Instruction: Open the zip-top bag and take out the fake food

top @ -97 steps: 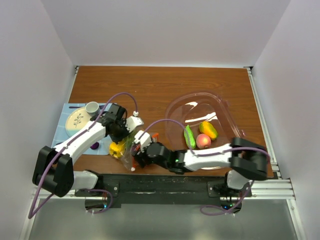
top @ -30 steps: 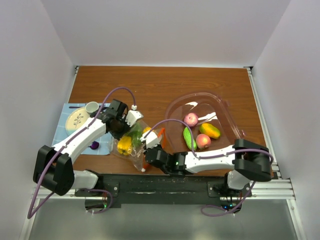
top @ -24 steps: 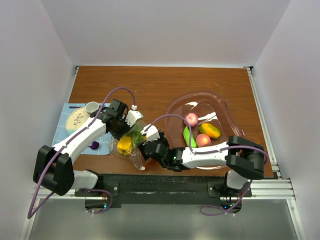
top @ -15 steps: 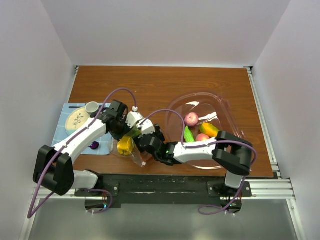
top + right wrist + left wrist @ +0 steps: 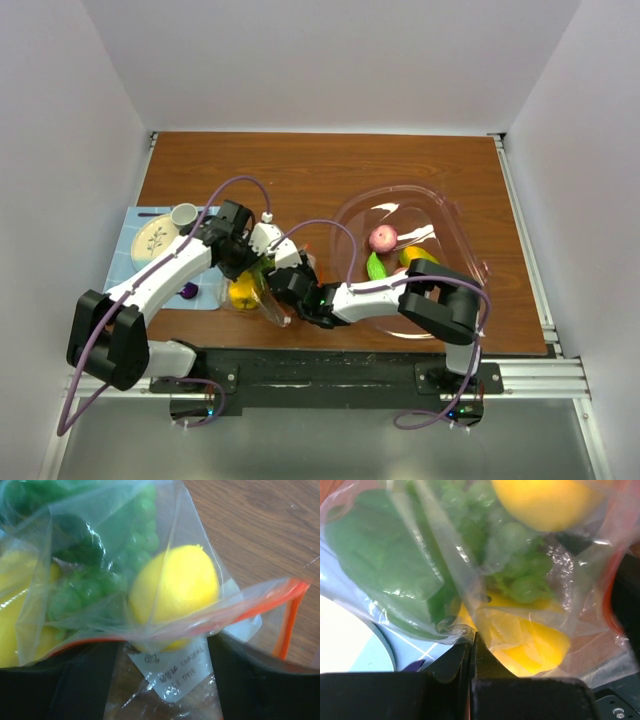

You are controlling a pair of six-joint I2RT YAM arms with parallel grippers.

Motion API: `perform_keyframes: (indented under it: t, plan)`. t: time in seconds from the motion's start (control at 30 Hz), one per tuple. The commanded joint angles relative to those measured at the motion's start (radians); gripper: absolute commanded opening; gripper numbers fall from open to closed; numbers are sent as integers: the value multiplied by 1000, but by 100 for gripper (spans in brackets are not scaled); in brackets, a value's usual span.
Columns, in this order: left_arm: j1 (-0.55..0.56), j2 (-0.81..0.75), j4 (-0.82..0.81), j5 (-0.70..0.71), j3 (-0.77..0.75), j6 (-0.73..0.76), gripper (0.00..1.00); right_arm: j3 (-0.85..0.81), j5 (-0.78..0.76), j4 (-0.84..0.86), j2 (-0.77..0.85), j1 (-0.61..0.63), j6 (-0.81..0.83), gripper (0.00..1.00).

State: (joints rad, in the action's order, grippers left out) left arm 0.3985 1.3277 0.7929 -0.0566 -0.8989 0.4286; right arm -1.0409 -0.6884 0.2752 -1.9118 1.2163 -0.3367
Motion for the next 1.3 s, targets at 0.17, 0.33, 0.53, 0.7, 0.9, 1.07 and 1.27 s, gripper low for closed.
perform_keyframes:
  t: [0.17,0.33,0.53,0.7,0.9,1.07,1.27]
  plan:
    - [17,-25,11,-58,23,47,0,128,55,73,151,-27,-59,27]
    - [17,-24,-3,-61,28,38,0,191,113,-100,331,-21,-127,13]
    - [17,-22,-15,-66,38,36,0,336,136,-153,505,-15,-179,7]
    - [17,-27,15,-71,-11,19,21,346,119,-145,471,-15,-206,0]
    - [17,-87,152,-130,-181,36,70,251,70,-103,361,-3,-154,0]
    - [17,-96,249,-193,-359,70,74,205,47,-106,332,-3,-127,0]
    - [17,0,130,-220,-354,30,72,194,6,-169,378,-3,-104,0]
